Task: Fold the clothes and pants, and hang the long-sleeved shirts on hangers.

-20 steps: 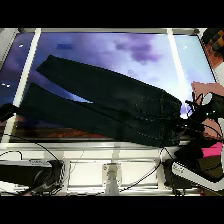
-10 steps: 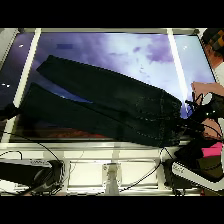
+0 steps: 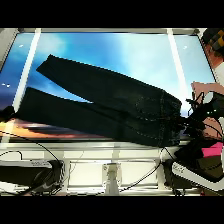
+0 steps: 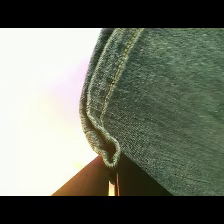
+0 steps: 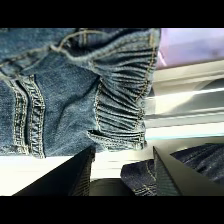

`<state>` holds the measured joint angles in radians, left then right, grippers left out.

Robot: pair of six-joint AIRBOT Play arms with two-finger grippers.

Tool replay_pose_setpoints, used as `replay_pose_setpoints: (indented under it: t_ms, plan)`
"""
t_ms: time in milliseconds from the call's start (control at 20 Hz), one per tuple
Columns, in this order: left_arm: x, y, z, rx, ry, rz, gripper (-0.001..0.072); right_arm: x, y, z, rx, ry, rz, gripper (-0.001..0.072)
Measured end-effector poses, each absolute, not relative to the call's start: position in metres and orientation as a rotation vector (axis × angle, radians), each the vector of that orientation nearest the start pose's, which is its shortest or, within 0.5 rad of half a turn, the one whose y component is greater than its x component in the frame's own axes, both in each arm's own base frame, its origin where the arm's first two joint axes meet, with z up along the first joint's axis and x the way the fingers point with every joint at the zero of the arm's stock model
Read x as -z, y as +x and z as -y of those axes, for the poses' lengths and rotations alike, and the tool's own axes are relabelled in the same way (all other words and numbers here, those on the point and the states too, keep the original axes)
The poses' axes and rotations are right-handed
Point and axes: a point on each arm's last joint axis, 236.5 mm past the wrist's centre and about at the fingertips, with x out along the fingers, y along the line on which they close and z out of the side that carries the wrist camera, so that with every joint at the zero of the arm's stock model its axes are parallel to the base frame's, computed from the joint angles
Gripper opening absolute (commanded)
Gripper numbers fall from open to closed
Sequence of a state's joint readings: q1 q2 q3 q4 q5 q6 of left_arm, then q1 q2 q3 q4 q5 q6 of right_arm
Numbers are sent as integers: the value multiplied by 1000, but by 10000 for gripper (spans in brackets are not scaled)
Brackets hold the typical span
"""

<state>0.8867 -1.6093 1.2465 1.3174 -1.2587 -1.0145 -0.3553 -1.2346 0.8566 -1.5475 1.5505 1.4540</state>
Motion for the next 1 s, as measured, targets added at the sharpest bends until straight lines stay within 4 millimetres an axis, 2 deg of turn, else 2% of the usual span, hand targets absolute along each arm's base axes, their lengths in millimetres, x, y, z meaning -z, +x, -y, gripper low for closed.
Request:
replay_pose_setpoints:
  t_ms: [150, 300, 350, 400, 450, 600, 700, 800, 1000]
  plan:
    - [79, 231, -267, -254, -411, -1599, 29, 59, 193, 67, 98, 267, -1893, 427]
    - [73, 207, -273, -310, -386, -1689, 41, 60, 196, 69, 96, 254, -1877, 427]
    - [72, 202, -274, -324, -384, -1706, 195, 60, 198, 69, 95, 250, -1870, 427]
    - [71, 199, -275, -333, -375, -1718, 512, 61, 200, 70, 92, 244, -1862, 428]
    - [70, 196, -277, -342, -370, -1727, 719, 61, 202, 71, 90, 238, -1851, 428]
    - [69, 195, -278, -356, -366, -1734, 704, 64, 209, 74, 87, 222, -1820, 428]
    - [66, 201, -280, -361, -355, -1718, 701, 64, 215, 76, 90, 212, -1789, 428]
    - [58, 216, -285, -366, -325, -1679, 700, 60, 226, 80, 97, 200, -1747, 428]
    - [28, 265, -296, -374, -212, -1557, 700, 40, 265, 94, 124, 166, -1604, 428]
